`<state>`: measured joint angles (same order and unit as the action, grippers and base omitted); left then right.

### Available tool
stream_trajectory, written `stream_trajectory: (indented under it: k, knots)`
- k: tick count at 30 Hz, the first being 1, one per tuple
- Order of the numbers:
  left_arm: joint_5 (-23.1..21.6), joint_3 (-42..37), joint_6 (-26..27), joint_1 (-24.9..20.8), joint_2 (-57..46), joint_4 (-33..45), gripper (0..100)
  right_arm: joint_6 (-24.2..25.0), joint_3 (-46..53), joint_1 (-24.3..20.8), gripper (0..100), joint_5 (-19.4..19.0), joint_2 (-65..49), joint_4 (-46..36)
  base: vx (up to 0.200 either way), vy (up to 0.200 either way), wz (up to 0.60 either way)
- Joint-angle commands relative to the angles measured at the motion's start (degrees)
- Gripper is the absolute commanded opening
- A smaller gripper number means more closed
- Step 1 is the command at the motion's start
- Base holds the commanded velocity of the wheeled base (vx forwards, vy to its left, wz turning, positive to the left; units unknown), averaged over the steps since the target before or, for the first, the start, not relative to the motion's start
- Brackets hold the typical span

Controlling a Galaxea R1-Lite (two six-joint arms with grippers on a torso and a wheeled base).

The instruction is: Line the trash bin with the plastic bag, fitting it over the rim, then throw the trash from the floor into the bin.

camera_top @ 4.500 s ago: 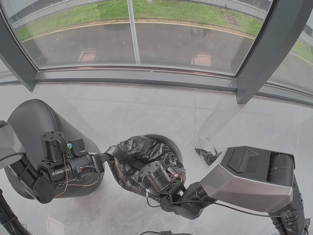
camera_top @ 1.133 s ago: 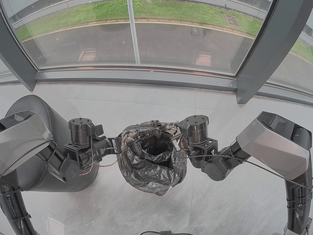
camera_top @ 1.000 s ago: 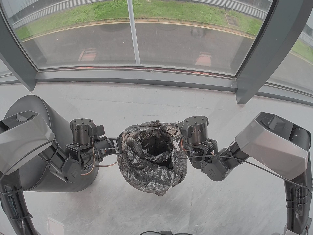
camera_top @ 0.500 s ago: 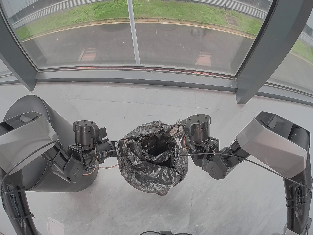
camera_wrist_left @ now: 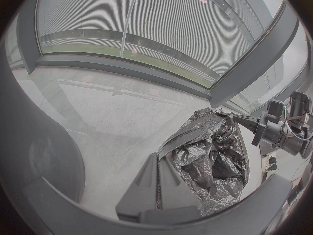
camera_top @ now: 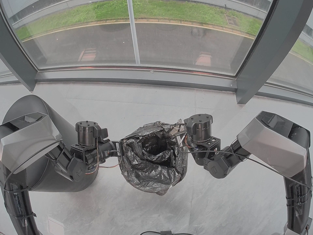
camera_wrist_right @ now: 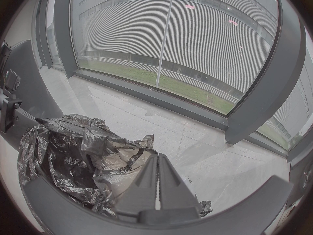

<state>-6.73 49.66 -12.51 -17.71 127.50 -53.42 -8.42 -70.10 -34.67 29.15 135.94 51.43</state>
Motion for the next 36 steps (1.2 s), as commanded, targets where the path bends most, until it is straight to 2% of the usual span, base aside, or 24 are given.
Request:
stream_trajectory:
  k: [1, 13, 22, 36]
  knots:
    - [0.2, -0.7, -0.1, -0.1, -1.1, -0.1, 100, 0.0, -0.1, -0.1, 0, -0.1, -0.1, 0.1, 0.000, 0.000, 0.00]
    - [-0.1, -1.1, 0.6, 0.0, -2.3, -0.5, 100, 0.1, -0.5, 0.0, 0, -0.1, -0.1, 0.2, 0.000, 0.000, 0.00]
    - [0.1, 1.5, 0.5, 0.4, 1.2, -0.6, 100, 0.2, -1.6, 0.6, 0, 0.0, 1.7, 5.4, 0.000, 0.000, 0.00]
    - [0.4, 2.6, -0.7, 1.5, 0.5, -0.8, 100, 0.9, -1.7, 0.7, 0, -0.1, 3.3, 5.8, 0.000, 0.000, 0.00]
